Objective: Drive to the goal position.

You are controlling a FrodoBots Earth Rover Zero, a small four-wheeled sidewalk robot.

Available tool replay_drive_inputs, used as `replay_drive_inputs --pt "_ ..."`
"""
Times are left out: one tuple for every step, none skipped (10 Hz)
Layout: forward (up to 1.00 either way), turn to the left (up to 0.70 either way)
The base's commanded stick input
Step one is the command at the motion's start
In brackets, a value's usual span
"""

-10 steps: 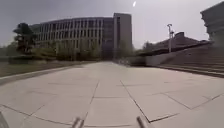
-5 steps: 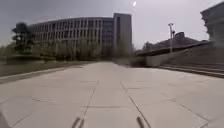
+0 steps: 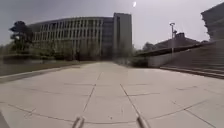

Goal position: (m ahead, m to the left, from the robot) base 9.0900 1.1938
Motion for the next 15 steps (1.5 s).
replay_drive_inputs --pt "0.70 0.01" --pt "0.70 0.01" --pt "0.70 0.01" --pt "0.70 0.01" --pt "0.70 0.01" --pt "0.70 0.01" --pt "0.70 0.01" --pt "0.70 0.01" --pt "0.70 0.01" --pt "0.70 0.01" --pt "0.70 0.01" --pt "0.70 0.01" --pt "0.70 0.01" --pt "0.70 0.01" --pt "0.70 0.01"
